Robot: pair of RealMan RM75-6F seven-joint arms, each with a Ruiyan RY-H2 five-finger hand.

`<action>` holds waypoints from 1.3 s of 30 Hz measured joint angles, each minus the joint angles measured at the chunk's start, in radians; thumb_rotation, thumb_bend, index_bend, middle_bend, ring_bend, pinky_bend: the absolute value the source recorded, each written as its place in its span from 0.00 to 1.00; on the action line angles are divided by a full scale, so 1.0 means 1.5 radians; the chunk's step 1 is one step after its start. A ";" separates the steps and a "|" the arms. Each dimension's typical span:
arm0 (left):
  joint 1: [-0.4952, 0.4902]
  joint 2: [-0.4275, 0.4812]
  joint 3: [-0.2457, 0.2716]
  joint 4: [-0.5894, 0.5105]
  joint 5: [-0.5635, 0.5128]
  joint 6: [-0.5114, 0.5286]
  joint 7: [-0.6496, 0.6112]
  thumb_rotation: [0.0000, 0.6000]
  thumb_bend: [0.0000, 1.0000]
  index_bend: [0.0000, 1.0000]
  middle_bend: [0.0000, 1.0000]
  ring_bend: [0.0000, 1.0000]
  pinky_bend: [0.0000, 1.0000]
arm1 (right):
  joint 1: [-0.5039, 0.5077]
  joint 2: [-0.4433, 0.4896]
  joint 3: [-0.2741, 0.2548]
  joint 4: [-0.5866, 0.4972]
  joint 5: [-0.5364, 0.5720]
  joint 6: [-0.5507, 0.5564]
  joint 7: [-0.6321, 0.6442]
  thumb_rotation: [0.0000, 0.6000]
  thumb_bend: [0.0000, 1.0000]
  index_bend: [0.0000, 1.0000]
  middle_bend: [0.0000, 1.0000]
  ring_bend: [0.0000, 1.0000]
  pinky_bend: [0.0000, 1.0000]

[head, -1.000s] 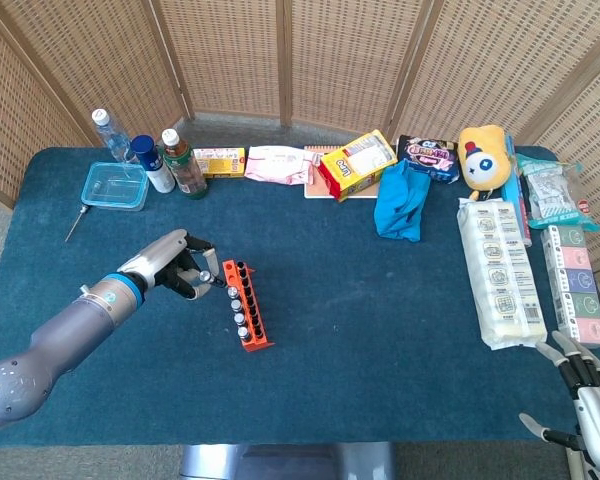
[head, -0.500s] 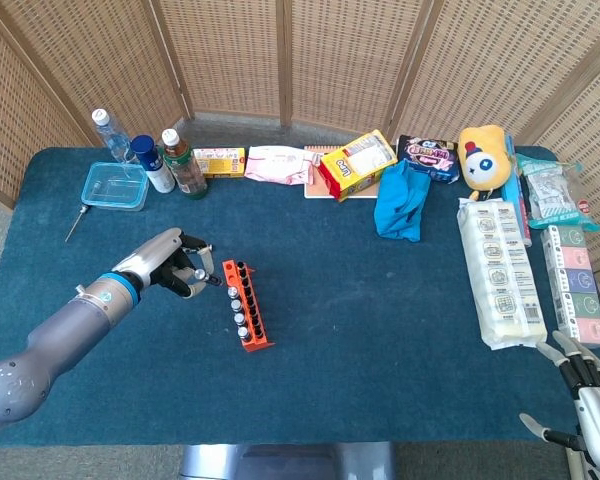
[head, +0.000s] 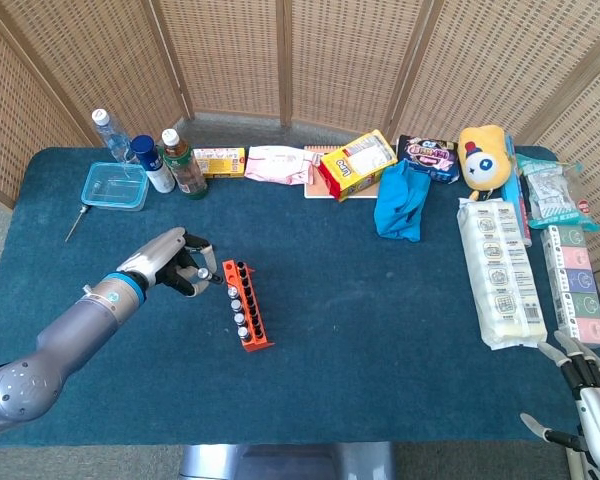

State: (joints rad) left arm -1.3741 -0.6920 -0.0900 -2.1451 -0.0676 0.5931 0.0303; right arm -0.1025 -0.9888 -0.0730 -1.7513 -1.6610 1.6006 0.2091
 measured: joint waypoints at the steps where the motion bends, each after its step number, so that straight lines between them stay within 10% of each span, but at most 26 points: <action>1: 0.000 0.000 0.000 0.000 -0.001 -0.001 0.000 1.00 0.40 0.56 1.00 1.00 1.00 | 0.000 0.000 0.000 0.000 0.000 0.001 0.000 1.00 0.00 0.16 0.06 0.00 0.00; 39: -0.029 -0.035 0.017 0.012 -0.043 0.025 0.030 1.00 0.40 0.56 1.00 1.00 1.00 | 0.000 0.002 0.000 0.000 0.000 0.000 0.006 1.00 0.00 0.16 0.06 0.00 0.00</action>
State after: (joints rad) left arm -1.4183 -0.7451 -0.0644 -2.1269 -0.1328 0.6301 0.0751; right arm -0.1021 -0.9858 -0.0734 -1.7506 -1.6610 1.6007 0.2187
